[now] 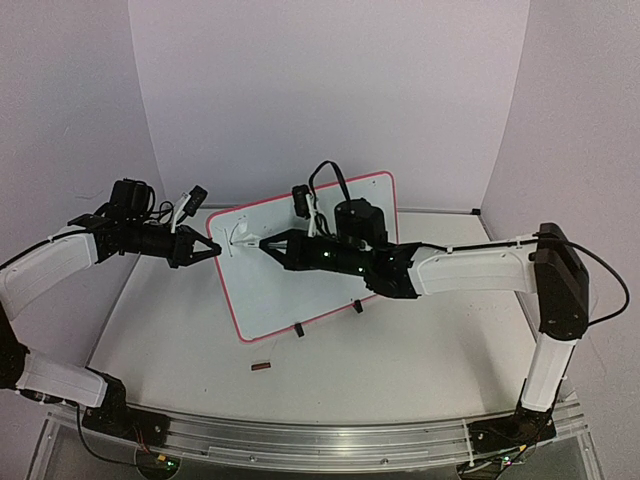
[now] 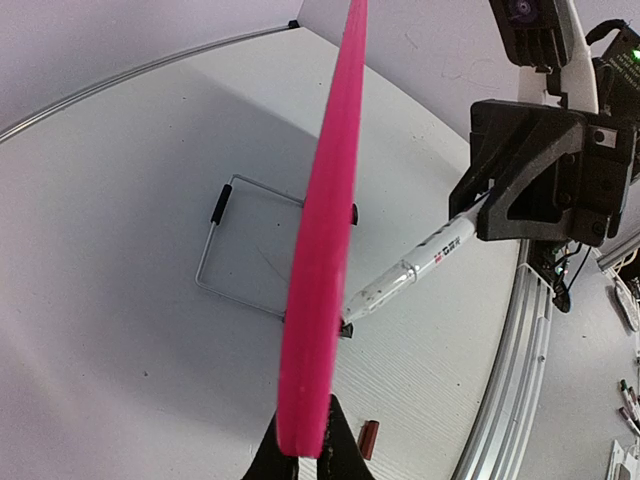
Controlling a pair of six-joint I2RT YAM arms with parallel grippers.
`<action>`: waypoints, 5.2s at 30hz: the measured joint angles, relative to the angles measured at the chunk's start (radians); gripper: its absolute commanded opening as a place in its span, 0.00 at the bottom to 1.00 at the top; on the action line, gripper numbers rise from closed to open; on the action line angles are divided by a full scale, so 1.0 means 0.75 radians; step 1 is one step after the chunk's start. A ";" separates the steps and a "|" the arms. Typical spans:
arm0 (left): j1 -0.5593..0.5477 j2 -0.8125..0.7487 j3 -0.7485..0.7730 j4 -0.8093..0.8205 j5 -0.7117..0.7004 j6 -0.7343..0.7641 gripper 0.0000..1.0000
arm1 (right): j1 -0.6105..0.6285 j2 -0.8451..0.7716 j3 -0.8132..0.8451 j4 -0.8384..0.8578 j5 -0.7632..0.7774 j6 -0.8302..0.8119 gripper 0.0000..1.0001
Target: Write a sentence on the whiteboard
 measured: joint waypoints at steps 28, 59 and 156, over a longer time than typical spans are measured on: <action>-0.001 -0.003 0.000 -0.004 0.000 0.003 0.00 | -0.002 -0.183 -0.199 0.024 -0.005 -0.007 0.00; -0.004 -0.005 0.000 -0.006 -0.005 0.003 0.00 | -0.054 -0.121 -0.070 -0.032 -0.069 -0.042 0.00; -0.008 -0.009 0.000 -0.008 -0.010 0.003 0.00 | -0.071 -0.159 -0.138 0.014 -0.071 -0.026 0.00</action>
